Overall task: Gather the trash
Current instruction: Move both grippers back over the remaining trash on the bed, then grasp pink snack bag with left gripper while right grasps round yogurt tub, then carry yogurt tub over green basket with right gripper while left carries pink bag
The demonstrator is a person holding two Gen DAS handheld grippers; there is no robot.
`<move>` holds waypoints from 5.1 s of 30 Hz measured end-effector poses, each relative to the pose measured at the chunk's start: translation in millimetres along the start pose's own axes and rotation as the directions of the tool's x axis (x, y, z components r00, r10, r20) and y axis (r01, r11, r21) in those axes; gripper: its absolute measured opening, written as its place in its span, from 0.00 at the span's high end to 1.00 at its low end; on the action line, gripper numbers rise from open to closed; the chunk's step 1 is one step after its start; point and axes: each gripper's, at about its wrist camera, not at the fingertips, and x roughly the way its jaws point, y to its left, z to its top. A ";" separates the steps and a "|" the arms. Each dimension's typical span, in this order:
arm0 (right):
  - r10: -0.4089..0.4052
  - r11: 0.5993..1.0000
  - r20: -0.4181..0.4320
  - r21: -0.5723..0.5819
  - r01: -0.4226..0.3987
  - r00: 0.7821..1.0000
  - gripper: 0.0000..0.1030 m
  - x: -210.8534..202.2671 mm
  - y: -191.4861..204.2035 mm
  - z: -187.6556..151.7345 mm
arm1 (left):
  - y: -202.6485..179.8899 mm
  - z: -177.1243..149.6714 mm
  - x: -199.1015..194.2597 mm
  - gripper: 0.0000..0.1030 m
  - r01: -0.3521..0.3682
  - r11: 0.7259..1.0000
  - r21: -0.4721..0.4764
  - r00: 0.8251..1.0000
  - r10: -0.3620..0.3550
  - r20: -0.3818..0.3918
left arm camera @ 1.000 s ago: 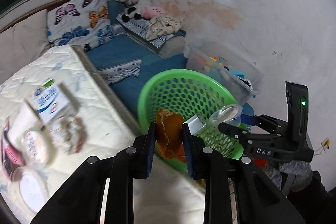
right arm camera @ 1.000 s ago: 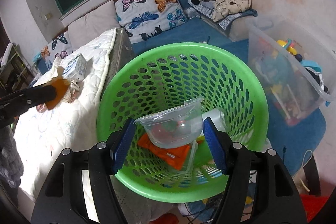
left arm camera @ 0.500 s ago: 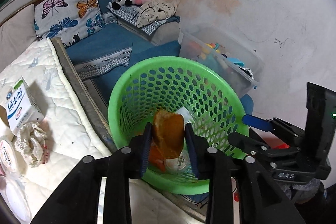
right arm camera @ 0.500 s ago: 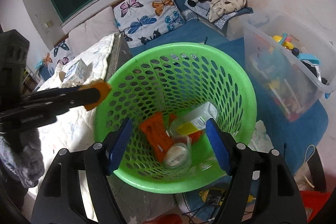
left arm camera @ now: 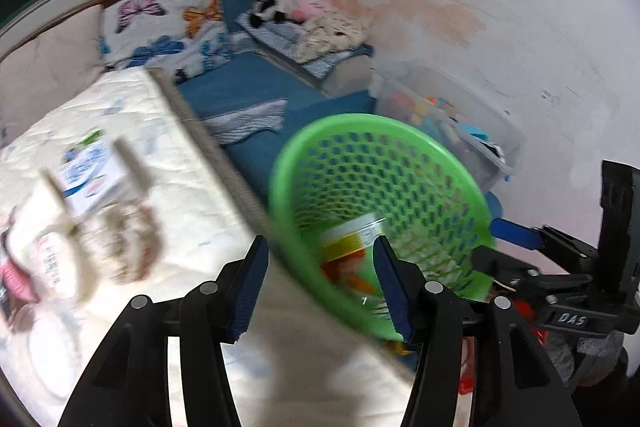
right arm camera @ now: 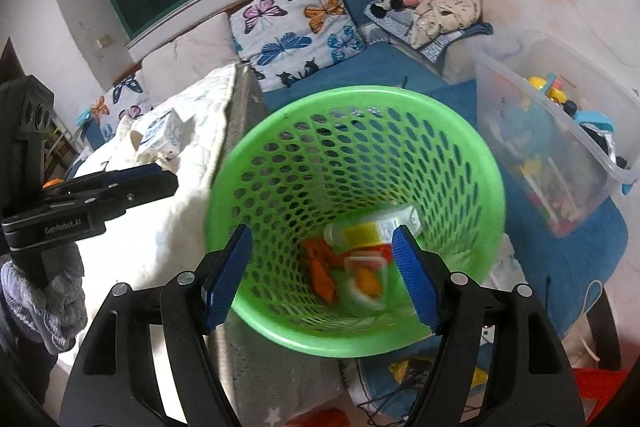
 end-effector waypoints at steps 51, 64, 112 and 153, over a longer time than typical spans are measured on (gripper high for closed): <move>0.232 0.870 -0.194 -0.397 -0.292 0.953 0.29 126.6 282.9 43.3 | 289.1 -59.7 -61.8 0.59 -0.226 0.903 -0.366 0.973 0.230 -0.034; 0.112 0.851 -0.227 -0.481 -0.211 0.967 0.30 178.2 309.9 39.8 | 290.3 -65.2 -76.9 0.47 -0.222 0.907 -0.359 0.971 0.239 0.003; 0.218 0.880 -0.143 -0.398 -0.258 0.965 0.34 94.7 283.4 37.0 | 245.3 -58.8 -135.2 0.62 -0.142 0.931 -0.336 0.973 0.195 0.128; -0.075 0.997 -0.036 0.014 0.075 0.997 0.31 17.9 -8.7 22.7 | -12.2 13.5 20.8 0.58 0.023 0.999 0.036 0.999 -0.021 -0.045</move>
